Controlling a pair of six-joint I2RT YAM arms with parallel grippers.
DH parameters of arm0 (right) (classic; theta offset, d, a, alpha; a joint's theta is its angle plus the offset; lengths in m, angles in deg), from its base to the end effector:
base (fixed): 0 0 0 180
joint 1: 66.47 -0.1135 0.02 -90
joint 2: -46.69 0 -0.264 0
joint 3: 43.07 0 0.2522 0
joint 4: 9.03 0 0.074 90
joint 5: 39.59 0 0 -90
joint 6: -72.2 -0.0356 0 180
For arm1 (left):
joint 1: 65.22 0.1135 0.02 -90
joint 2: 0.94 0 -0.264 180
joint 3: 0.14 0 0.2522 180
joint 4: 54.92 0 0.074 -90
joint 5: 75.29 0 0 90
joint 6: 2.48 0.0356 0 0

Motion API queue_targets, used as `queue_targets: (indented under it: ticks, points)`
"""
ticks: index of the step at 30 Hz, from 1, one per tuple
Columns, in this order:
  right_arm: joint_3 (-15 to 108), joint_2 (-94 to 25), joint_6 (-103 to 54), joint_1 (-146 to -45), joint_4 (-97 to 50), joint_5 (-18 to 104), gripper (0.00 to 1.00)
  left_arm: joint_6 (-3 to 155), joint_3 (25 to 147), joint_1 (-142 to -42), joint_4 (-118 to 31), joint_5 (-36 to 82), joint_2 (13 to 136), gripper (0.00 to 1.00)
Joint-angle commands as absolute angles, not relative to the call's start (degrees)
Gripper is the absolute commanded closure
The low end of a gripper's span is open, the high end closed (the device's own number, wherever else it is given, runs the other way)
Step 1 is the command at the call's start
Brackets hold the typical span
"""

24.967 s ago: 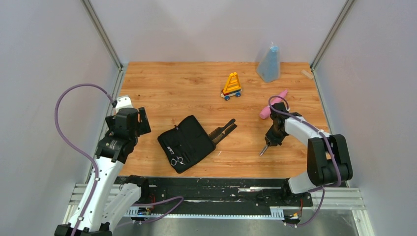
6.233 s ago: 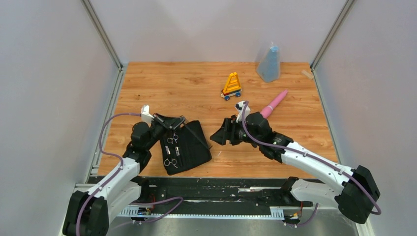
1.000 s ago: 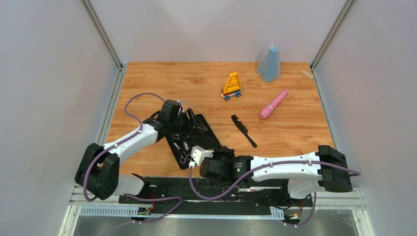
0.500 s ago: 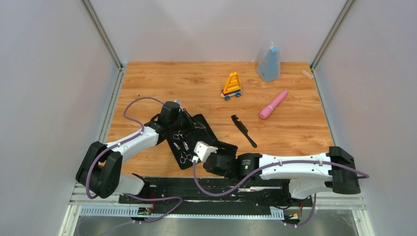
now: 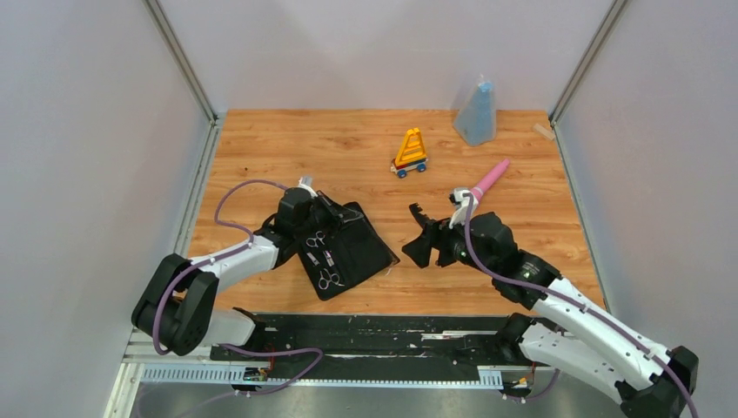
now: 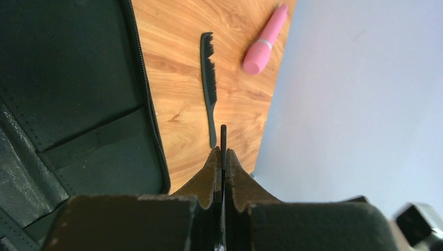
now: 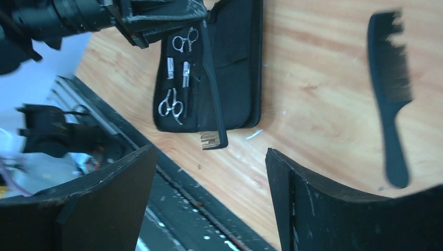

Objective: Sort the hair-cutting tools

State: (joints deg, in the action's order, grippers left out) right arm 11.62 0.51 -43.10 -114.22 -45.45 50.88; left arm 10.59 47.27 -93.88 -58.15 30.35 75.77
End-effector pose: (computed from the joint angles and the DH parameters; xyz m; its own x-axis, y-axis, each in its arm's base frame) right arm 0.1236 0.1356 0.2900 -0.5988 -0.0236 -0.8006 -0.5303 0.7608 0.3742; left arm 0.2380 -0.1410 0.1994 -0.7441 -0.6623 -0.0877 -0.2231 0.3701 -0.9018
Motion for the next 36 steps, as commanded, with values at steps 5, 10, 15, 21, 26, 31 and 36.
queue_targets:
  ticks: [5, 10, 15, 21, 26, 31, 36]
  points:
    - [-2.3, 4.1, -71.2, -102.5, -23.9, 30.5, 0.29, 1.1, 41.7, -93.6, -75.7, 26.6, 73.1, 1.00]
    - [-7.6, 3.0, -78.7, -100.0, -12.9, 28.0, 0.34, -2.6, 40.2, -93.8, -82.0, 26.0, 73.2, 1.00]
    - [-10.8, -0.8, -84.2, -99.7, -3.3, 27.7, 0.39, -4.5, 39.8, -94.3, -86.0, 25.9, 74.1, 1.00]
    - [-12.7, -6.8, -87.5, -99.6, 7.9, 25.4, 0.45, -5.4, 39.7, -94.7, -88.7, 26.3, 74.9, 1.00]
    - [-13.3, -5.6, -87.6, -99.6, 9.4, 27.2, 0.51, -5.5, 39.2, -94.7, -89.7, 26.3, 75.1, 1.00]
    - [-13.5, -3.7, -87.4, -99.6, 9.5, 28.6, 0.56, -5.4, 38.8, -94.7, -90.5, 26.3, 75.3, 1.00]
    - [-13.7, -3.4, -87.6, -99.6, 10.2, 29.3, 0.65, -5.2, 38.5, -94.8, -90.8, 26.7, 75.6, 1.00]
